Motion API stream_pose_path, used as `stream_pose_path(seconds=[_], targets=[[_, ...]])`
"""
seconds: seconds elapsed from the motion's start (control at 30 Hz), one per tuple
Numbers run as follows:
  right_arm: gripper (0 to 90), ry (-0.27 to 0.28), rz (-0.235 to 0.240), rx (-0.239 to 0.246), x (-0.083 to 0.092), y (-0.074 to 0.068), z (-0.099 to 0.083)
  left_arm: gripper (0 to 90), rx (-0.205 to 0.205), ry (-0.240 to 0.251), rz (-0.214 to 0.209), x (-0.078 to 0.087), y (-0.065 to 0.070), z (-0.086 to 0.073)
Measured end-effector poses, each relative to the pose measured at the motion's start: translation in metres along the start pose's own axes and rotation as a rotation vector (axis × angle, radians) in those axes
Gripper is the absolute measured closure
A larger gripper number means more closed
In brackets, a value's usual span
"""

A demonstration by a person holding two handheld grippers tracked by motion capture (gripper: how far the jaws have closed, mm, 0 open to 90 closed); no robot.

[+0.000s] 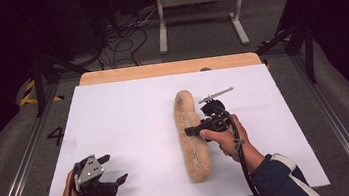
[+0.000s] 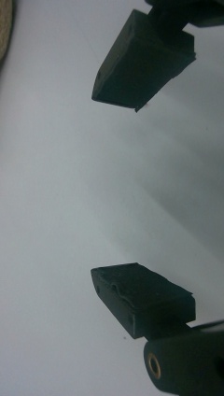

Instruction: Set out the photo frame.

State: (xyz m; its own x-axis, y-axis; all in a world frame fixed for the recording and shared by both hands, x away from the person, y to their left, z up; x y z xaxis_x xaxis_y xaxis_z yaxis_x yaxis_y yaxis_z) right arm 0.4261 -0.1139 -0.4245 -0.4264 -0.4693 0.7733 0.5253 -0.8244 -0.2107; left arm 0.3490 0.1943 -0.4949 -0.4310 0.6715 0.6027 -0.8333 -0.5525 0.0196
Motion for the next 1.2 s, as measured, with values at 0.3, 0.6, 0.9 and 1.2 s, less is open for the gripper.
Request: stream_pose_path(seconds=[0.3, 0.6, 0.9, 1.2], targets=[[42.6, -0.038, 0.002, 0.009, -0.008, -0.001, 0.001, 13.4, 0.025, -0.040, 0.024, -0.005, -0.012, -0.008], [50.1, -0.079, -0.041, 0.075, -0.005, -0.003, 0.005, 12.9, 0.042, -0.028, 0.012, -0.007, -0.011, -0.006], [57.8, -0.091, -0.038, 0.155, -0.003, -0.004, 0.009, 13.4, 0.053, -0.026, 0.004, -0.008, -0.009, -0.005], [62.4, -0.118, 0.055, 0.331, -0.002, -0.022, 0.011, 13.6, 0.066, -0.016, -0.011, -0.007, -0.008, -0.002]])
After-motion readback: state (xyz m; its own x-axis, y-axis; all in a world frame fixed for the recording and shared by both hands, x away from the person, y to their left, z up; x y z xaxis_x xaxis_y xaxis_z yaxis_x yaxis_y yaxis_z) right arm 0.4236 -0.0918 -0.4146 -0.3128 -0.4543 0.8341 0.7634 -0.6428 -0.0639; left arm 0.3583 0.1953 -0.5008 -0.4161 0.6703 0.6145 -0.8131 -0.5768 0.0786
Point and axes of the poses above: each handheld gripper's, and its own axes: x roughly backward along the jaws, z roughly out of its top, y roughly to its right, the point moved 7 cm from there along -x, roughly forward along the jaws, and after that the axes turned 9 degrees about -z, right-handed, at the moved point
